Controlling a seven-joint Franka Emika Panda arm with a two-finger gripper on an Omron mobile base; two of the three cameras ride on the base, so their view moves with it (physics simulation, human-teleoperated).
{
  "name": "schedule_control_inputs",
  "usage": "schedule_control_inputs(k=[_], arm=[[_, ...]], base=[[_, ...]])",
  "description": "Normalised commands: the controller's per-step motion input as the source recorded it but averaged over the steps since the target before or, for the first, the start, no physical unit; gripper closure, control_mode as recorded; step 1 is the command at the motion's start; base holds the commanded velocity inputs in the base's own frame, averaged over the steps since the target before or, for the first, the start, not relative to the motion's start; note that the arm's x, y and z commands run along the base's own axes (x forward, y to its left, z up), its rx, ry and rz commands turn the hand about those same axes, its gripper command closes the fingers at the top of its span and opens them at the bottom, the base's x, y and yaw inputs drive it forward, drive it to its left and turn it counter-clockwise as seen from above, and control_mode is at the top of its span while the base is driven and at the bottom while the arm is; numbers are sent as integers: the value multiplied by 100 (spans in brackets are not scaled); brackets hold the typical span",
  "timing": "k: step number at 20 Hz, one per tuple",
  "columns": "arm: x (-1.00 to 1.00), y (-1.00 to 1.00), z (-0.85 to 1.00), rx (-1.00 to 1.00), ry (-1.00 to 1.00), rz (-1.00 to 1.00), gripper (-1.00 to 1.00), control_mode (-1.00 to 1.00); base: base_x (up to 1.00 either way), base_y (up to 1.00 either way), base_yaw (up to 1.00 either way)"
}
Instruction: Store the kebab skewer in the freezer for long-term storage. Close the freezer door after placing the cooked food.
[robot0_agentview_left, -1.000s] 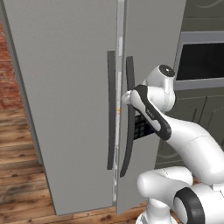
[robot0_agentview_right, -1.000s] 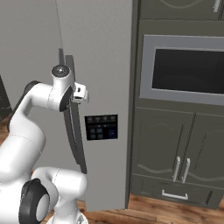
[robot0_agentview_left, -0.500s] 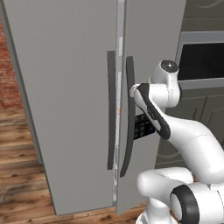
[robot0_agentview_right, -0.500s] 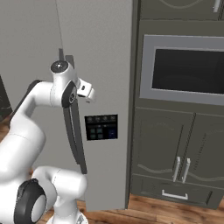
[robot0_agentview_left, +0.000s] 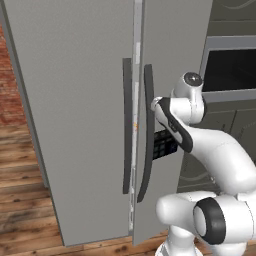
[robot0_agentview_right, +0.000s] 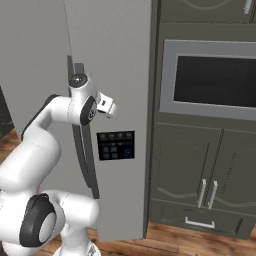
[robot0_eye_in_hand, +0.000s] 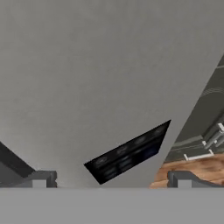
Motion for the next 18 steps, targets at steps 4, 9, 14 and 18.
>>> schedule_control_inputs(k=[4,9,14,18], arm=[[55,-17,-4,1,-3,6,-100,-100],[44,-1,0,0,-6,4,-100,-100],[34,0,0,0,-7,3,-100,-100],[16,0,0,0,-7,0,-100,-100]], base=[[0,0,0],[0,0,0],[0,0,0],[0,0,0]])
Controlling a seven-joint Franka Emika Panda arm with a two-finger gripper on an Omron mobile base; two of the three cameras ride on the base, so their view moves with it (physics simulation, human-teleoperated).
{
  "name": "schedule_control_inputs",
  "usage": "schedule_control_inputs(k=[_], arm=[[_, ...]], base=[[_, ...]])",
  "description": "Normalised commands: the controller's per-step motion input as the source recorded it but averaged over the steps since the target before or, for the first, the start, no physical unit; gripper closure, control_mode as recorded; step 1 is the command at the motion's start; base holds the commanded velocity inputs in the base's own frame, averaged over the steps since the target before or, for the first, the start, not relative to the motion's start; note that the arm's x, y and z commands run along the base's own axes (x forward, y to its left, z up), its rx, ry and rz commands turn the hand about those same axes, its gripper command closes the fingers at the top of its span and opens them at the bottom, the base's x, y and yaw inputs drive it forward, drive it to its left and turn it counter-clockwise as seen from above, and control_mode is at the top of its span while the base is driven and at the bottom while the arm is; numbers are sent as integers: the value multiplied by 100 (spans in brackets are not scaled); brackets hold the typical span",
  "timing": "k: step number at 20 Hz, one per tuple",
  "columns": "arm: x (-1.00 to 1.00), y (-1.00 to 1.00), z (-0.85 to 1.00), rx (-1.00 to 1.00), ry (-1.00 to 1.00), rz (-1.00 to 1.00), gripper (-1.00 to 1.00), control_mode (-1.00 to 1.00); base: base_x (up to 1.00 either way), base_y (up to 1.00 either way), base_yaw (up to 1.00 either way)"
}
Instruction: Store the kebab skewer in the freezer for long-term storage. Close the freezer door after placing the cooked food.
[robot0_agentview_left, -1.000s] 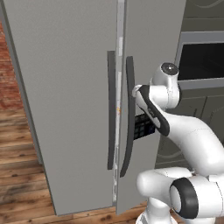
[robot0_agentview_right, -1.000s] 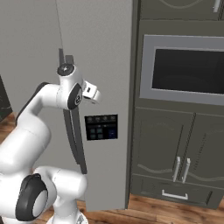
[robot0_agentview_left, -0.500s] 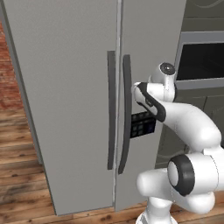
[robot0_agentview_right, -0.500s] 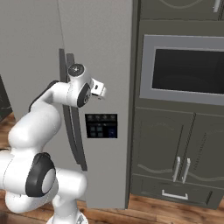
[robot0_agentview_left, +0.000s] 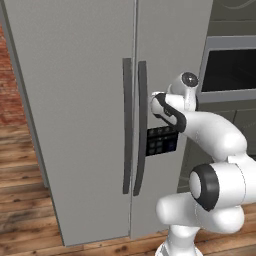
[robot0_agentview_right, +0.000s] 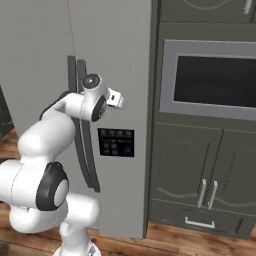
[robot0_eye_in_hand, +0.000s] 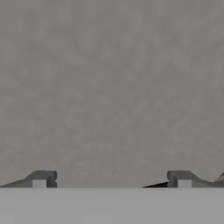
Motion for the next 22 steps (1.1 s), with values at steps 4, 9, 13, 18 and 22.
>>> schedule_control_inputs(k=[4,9,13,18,22], arm=[[14,0,-1,0,-2,0,-100,-100],[20,0,0,0,0,-1,-100,-100],[35,0,0,0,0,-5,-100,-100],[34,0,0,0,0,-5,-100,-100],[40,0,0,0,0,-5,-100,-100]], base=[[0,0,0],[0,0,0],[0,0,0],[0,0,0],[0,0,0]])
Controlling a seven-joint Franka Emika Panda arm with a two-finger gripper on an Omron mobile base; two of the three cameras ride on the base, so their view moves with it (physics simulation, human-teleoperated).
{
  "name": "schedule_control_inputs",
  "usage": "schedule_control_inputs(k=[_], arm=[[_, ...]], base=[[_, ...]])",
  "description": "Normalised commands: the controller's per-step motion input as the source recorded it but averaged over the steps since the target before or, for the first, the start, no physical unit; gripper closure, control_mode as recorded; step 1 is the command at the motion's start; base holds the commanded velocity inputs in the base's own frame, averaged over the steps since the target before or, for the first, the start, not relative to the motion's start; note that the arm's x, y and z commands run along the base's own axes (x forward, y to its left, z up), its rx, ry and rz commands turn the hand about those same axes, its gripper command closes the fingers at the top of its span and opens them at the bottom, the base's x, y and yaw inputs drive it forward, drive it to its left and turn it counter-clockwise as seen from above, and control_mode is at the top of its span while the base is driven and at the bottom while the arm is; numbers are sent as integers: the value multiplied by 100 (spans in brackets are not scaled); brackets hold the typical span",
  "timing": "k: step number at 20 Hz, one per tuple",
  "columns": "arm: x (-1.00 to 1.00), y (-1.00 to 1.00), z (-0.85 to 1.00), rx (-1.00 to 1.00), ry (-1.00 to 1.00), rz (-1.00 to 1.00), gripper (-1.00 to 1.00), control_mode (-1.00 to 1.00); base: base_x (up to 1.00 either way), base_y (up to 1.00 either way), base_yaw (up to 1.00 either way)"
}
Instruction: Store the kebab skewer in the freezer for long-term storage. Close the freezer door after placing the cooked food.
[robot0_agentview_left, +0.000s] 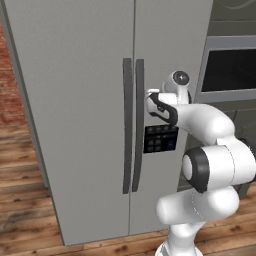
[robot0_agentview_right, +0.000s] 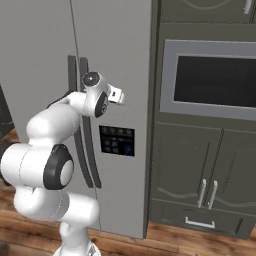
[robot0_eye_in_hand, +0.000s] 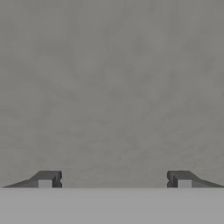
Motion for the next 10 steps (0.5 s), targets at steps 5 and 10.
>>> schedule_control_inputs(k=[5,10], arm=[[41,0,0,0,0,-3,-100,-100],[37,0,0,0,0,-1,-100,-100]], base=[[0,0,0],[0,0,0]])
